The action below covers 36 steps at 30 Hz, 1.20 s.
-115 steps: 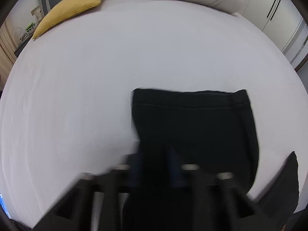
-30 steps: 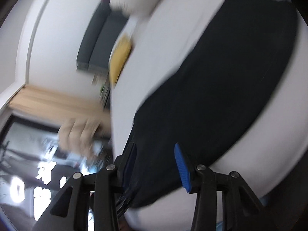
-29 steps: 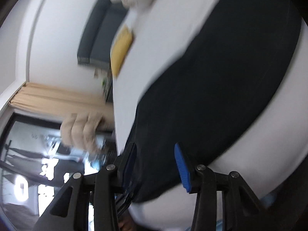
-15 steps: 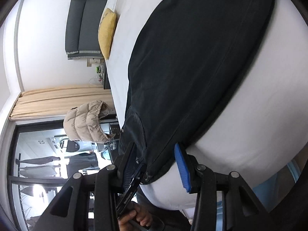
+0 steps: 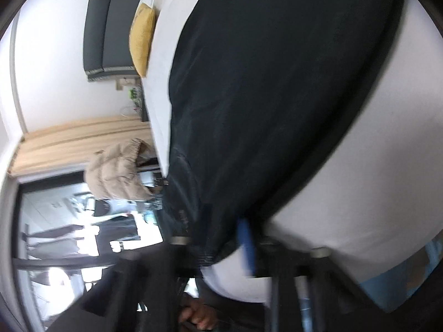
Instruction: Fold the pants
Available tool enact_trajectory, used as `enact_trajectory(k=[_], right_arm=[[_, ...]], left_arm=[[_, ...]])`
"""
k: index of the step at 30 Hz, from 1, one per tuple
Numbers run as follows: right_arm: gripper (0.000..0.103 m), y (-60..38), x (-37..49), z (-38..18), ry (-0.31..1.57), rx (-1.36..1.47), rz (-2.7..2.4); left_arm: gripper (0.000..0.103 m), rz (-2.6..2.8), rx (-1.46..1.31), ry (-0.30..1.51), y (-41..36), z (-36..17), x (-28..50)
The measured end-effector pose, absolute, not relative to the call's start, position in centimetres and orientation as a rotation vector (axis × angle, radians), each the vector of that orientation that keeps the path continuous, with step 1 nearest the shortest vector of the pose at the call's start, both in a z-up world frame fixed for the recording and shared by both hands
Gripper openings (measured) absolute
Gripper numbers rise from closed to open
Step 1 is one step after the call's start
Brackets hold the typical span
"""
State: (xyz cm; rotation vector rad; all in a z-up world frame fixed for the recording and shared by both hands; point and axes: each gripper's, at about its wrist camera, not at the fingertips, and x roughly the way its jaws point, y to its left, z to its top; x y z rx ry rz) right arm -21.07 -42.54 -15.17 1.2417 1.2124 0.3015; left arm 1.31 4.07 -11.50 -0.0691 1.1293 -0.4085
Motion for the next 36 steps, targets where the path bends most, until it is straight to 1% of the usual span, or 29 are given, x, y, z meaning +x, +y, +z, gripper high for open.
enact_trajectory(k=[3,16,19,23,24,25,26,28,29,31,33,36], right_arm=[[0.003,-43.0,-21.8,-15.9,1.225,1.243,0.273],[0.000,-42.9,-23.1,-16.3,1.187,1.207,0.262],[0.000,-43.2,-23.1,-16.9,1.181,1.220,0.279],[0.000,-43.7,-23.3,-16.9,1.162,1.226,0.325],[0.000,-43.7,-23.3,-16.7,1.162,1.219,0.328],[0.004,-43.7,-23.5,-16.4,1.169,1.216,0.328],[0.010,-43.7,-23.7,-15.9,1.183,1.207,0.328],[0.014,-44.0,-24.1,-14.0,1.202,1.112,0.312],[0.014,-44.3,-24.3,-12.5,1.185,1.042,0.298],[0.014,-45.0,-23.8,-9.9,1.139,0.956,0.313],[0.009,-45.7,-21.8,-8.1,1.086,0.926,0.330],[0.008,-45.1,-17.5,-8.5,1.072,0.985,0.401]], left_arm=[[0.013,-0.408,-0.059,1.143,3.9,-11.4,1.0],[0.013,-0.399,-0.071,1.134,4.0,-11.2,-0.3],[0.013,-0.388,-0.075,1.134,4.2,-9.3,0.3],[0.013,-0.420,-0.102,1.031,3.4,-6.3,2.9],[0.013,-0.424,-0.107,1.027,2.8,-6.5,4.1],[0.013,-0.421,-0.109,1.042,2.3,-7.3,5.3],[0.013,-0.419,-0.116,1.067,2.0,-8.1,6.2],[0.013,-0.417,-0.154,1.137,1.7,-10.8,7.4],[0.013,-0.414,-0.158,1.156,1.7,-11.8,7.4],[0.013,-0.430,-0.170,1.110,2.2,-12.6,6.5],[0.013,-0.436,-0.179,1.103,2.5,-12.8,5.9],[0.013,-0.435,-0.181,1.109,2.6,-12.9,5.8]])
